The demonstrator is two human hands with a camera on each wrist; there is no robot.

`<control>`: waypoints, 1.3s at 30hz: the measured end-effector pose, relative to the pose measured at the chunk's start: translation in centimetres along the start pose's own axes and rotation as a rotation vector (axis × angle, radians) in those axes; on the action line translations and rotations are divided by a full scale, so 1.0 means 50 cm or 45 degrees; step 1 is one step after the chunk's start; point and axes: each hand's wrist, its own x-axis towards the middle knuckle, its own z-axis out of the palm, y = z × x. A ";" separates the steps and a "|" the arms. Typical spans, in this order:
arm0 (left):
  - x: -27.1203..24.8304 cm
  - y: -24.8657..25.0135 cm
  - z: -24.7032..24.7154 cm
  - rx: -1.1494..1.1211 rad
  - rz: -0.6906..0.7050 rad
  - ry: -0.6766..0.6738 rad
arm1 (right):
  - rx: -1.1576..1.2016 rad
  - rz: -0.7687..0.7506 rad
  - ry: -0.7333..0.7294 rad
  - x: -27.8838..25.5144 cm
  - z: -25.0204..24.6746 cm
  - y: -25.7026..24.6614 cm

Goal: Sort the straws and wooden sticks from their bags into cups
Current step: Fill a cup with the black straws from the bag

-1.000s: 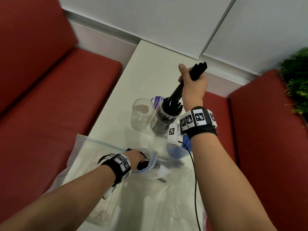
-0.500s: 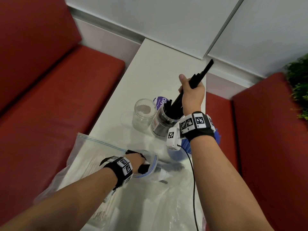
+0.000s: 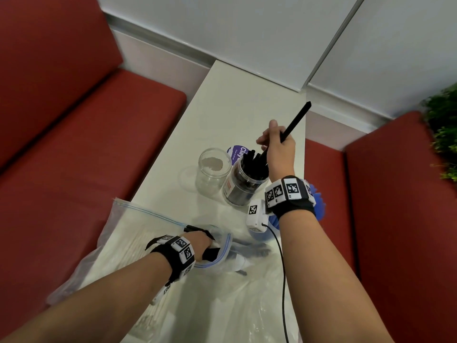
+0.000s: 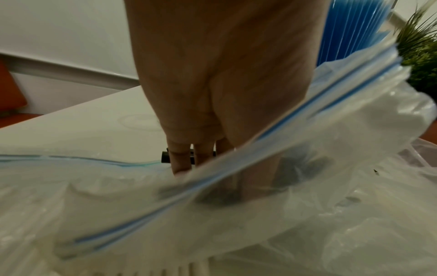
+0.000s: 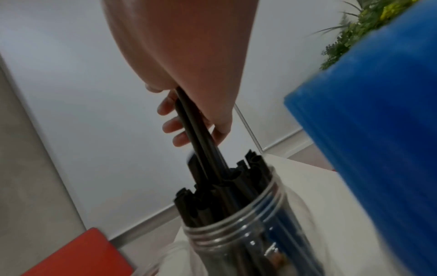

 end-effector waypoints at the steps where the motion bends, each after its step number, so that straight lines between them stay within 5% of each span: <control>1: 0.000 0.001 0.001 -0.008 -0.007 -0.010 | -0.027 0.017 -0.023 -0.003 -0.004 0.001; 8: 0.013 -0.004 0.017 -0.040 -0.078 -0.041 | -0.038 -0.185 -0.010 0.002 -0.033 -0.033; 14: 0.012 -0.004 0.029 -0.058 -0.102 0.047 | -0.294 0.140 -0.162 -0.016 -0.026 0.019; 21: -0.008 -0.005 0.018 -0.100 -0.093 0.076 | -0.344 -0.028 -0.086 -0.003 -0.022 0.025; 31: -0.017 -0.008 0.034 -0.081 -0.033 0.084 | -0.769 0.337 -0.302 -0.006 -0.030 0.043; 33: -0.011 -0.006 0.035 -0.013 0.003 0.112 | -0.680 0.247 -0.194 -0.007 -0.027 0.012; 36: -0.007 -0.012 0.044 0.113 -0.014 0.193 | -0.342 -0.135 0.110 -0.012 -0.019 -0.049; 39: -0.009 -0.013 0.056 0.252 -0.053 0.235 | -0.388 -0.208 0.081 -0.024 -0.009 -0.069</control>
